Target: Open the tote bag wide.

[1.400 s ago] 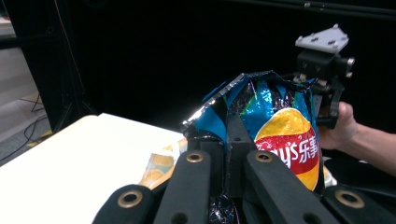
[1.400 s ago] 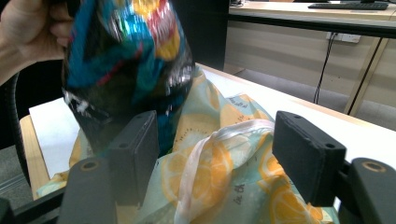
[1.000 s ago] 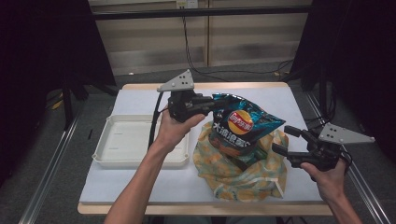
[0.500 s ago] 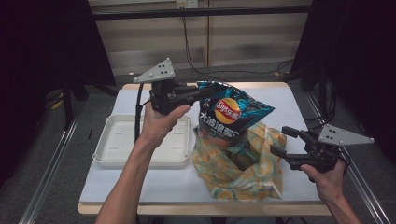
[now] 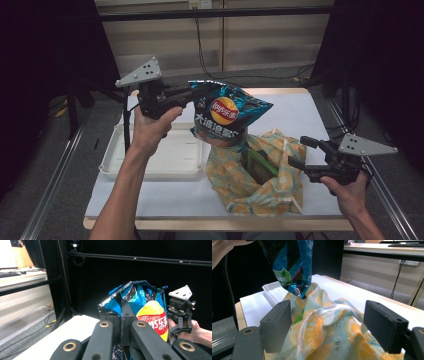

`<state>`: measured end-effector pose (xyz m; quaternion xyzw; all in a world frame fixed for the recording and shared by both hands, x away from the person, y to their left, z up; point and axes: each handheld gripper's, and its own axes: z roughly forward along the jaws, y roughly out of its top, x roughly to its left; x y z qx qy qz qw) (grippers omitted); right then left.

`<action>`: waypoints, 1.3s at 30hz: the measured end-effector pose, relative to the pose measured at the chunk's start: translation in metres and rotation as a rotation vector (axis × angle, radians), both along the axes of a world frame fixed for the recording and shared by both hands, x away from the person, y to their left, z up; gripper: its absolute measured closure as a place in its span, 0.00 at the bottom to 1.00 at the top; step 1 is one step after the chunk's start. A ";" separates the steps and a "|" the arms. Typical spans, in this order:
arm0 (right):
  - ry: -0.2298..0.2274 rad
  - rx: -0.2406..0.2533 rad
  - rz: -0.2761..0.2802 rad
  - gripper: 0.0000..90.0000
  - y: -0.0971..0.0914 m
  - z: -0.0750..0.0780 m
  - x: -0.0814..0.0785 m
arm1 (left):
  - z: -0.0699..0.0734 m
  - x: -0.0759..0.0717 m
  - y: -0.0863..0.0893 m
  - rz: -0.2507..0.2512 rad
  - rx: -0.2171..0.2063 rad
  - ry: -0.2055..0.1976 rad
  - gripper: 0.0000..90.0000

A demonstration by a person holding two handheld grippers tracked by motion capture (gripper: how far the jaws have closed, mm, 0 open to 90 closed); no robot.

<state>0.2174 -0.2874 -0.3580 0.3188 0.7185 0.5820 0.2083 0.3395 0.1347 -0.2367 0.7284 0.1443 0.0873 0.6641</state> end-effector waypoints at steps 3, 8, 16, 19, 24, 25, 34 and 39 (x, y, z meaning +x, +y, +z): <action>-0.002 -0.002 -0.004 0.25 0.001 0.000 0.000 | -0.003 -0.001 0.009 0.022 -0.008 0.004 1.00; -0.001 -0.003 0.001 0.24 0.002 -0.001 -0.001 | -0.004 0.000 0.023 0.049 -0.001 0.000 1.00; -0.005 -0.002 0.000 0.24 0.003 -0.001 -0.001 | -0.017 0.003 0.051 0.106 -0.009 0.025 1.00; -0.006 -0.005 0.002 0.24 0.004 -0.001 -0.001 | -0.022 0.004 0.063 0.129 -0.016 0.035 1.00; -0.004 -0.005 -0.002 0.24 0.005 -0.002 -0.001 | -0.021 0.004 0.076 0.163 -0.033 0.038 1.00; -0.004 -0.004 -0.002 0.24 0.005 -0.002 -0.001 | -0.021 0.004 0.080 0.170 -0.031 0.034 1.00; -0.001 -0.008 -0.001 0.24 0.005 -0.003 -0.001 | -0.026 0.006 0.105 0.229 -0.020 0.043 1.00; -0.004 -0.007 0.002 0.24 0.005 -0.004 -0.001 | -0.039 0.010 0.118 0.265 -0.006 0.062 1.00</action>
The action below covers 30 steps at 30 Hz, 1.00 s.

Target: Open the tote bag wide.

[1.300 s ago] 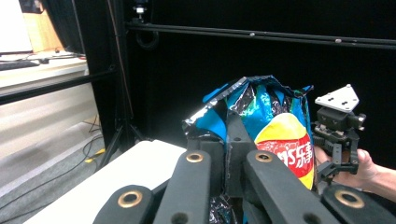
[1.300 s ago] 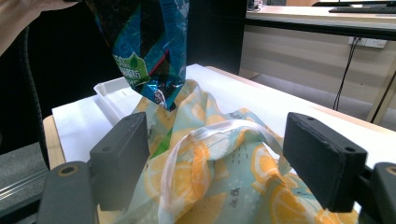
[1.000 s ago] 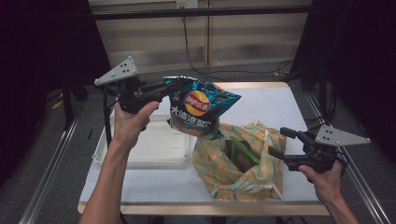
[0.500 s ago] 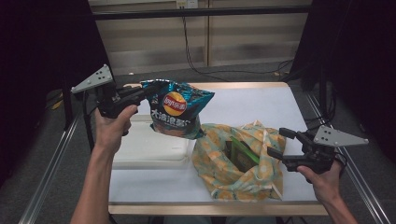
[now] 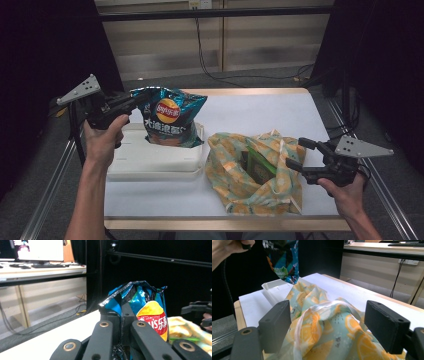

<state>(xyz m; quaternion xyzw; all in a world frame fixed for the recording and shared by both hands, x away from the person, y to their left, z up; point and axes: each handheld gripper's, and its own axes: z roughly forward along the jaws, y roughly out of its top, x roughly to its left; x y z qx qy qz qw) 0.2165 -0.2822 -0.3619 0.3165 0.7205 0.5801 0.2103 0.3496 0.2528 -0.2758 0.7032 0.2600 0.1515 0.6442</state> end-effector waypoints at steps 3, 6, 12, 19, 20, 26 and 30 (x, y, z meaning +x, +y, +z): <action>0.002 -0.001 -0.002 0.24 0.000 0.000 0.000 | 0.001 0.001 0.008 0.022 0.004 -0.005 1.00; 0.001 -0.003 -0.001 0.24 0.001 0.000 0.000 | 0.003 0.001 0.017 0.045 0.019 -0.009 1.00; 0.003 -0.001 0.000 0.24 0.001 0.001 -0.001 | -0.013 0.010 0.037 0.078 -0.003 0.017 1.00; 0.006 -0.001 -0.007 0.24 -0.001 0.000 0.000 | -0.040 0.021 0.053 0.117 0.007 0.046 1.00; 0.008 -0.002 -0.007 0.24 -0.001 -0.001 0.000 | -0.043 0.023 0.056 0.114 0.004 0.044 1.00; 0.013 -0.012 0.011 0.23 0.002 -0.003 0.001 | -0.055 0.034 0.067 0.158 0.063 0.082 1.00; 0.014 -0.021 0.010 0.23 0.003 -0.003 0.001 | -0.062 0.041 0.079 0.186 0.071 0.116 1.00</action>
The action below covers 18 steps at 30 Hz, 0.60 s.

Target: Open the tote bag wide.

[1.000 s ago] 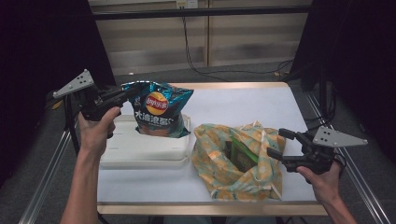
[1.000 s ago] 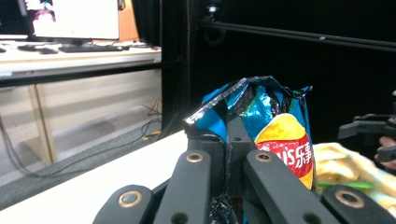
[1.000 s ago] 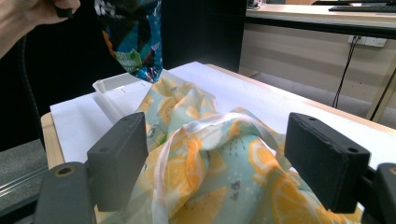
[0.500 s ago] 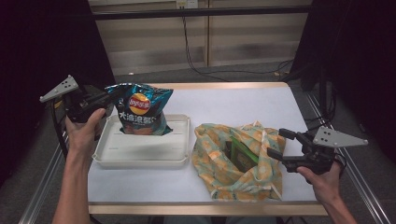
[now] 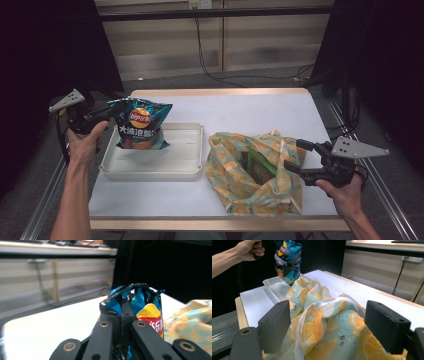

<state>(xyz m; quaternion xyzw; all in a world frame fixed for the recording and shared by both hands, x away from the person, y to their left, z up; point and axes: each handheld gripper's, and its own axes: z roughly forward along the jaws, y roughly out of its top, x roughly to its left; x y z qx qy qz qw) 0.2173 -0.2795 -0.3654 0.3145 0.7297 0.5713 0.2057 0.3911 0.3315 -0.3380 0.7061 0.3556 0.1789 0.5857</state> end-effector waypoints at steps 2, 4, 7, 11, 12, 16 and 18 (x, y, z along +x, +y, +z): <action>0.004 0.002 -0.002 0.23 0.000 0.000 0.000 | -0.006 0.004 0.009 0.004 -0.023 0.013 1.00; 0.007 0.005 0.002 0.23 -0.001 0.000 0.000 | -0.014 0.008 0.015 -0.002 -0.042 0.026 1.00; 0.005 0.005 -0.005 0.23 0.000 -0.001 0.001 | -0.023 0.014 0.015 0.021 -0.015 0.049 1.00; 0.013 0.002 -0.005 0.23 -0.001 -0.003 0.002 | -0.028 0.021 0.014 0.039 -0.029 0.058 0.99; 0.012 0.001 -0.005 0.23 0.000 -0.003 0.002 | -0.028 0.024 0.013 0.032 -0.021 0.057 0.99; 0.016 0.009 0.000 0.23 -0.001 -0.004 0.002 | -0.027 0.034 0.010 0.060 -0.007 0.055 0.99; 0.012 0.006 -0.006 0.23 -0.001 -0.003 0.001 | -0.028 0.039 0.011 0.069 -0.007 0.061 0.99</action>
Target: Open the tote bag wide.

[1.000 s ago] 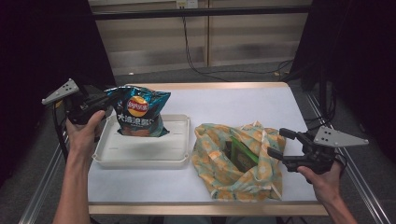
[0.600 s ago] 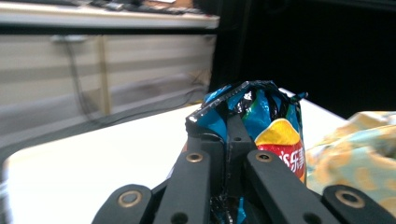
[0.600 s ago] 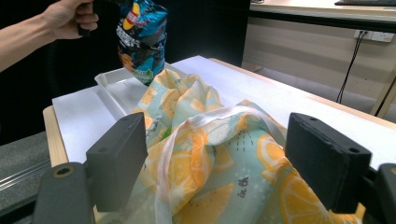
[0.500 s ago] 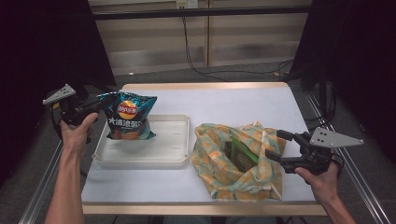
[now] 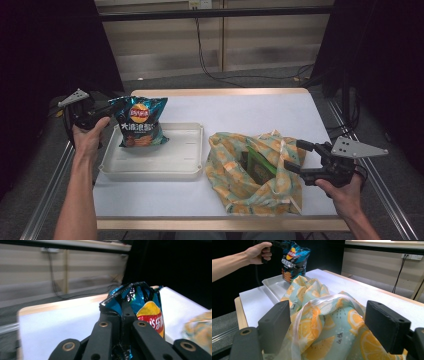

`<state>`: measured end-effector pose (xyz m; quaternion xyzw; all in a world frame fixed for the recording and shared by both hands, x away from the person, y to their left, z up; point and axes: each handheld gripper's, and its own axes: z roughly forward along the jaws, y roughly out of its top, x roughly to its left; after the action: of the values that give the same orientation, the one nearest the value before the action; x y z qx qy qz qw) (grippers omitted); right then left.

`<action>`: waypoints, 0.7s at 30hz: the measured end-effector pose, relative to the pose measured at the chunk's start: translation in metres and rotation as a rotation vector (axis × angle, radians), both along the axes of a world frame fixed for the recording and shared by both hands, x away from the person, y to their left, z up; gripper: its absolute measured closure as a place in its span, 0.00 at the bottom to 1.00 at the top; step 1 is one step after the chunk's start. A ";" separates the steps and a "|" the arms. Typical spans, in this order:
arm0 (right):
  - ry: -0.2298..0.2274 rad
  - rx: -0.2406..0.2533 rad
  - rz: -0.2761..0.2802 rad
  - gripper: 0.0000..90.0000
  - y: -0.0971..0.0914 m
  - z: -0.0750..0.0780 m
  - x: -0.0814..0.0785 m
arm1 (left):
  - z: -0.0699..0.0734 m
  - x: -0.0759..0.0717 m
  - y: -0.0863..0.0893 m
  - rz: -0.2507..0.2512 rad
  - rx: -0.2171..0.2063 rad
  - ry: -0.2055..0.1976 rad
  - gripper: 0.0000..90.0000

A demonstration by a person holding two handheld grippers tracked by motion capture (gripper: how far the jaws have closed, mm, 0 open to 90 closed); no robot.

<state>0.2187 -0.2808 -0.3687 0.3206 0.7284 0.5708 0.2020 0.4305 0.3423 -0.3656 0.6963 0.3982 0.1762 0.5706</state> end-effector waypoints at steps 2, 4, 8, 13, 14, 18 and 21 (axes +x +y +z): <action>-0.001 0.004 0.000 0.23 -0.001 0.000 0.000 | 0.001 0.003 -0.001 0.000 0.020 -0.007 0.99; 0.000 0.006 -0.002 0.23 -0.002 0.000 0.000 | 0.001 0.005 -0.002 -0.014 0.020 -0.011 0.98; 0.011 0.004 -0.003 0.23 -0.001 -0.003 0.001 | -0.002 0.008 -0.003 0.013 0.040 -0.002 0.97; 0.010 0.002 -0.001 0.23 0.000 -0.004 0.000 | -0.008 0.009 0.001 0.046 0.032 0.009 0.91; 0.013 0.004 0.000 0.23 0.000 -0.004 0.000 | -0.009 0.009 0.002 0.052 0.035 0.012 0.86; 0.014 0.002 0.001 0.23 0.000 -0.004 0.000 | -0.008 0.007 0.003 0.083 0.047 0.025 0.69; 0.015 0.002 0.000 0.23 0.000 -0.004 0.000 | -0.008 0.003 0.005 0.101 0.040 0.026 0.57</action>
<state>0.2188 -0.2806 -0.3726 0.3251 0.7294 0.5690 0.1964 0.4339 0.3471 -0.3739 0.6886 0.4367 0.2037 0.5418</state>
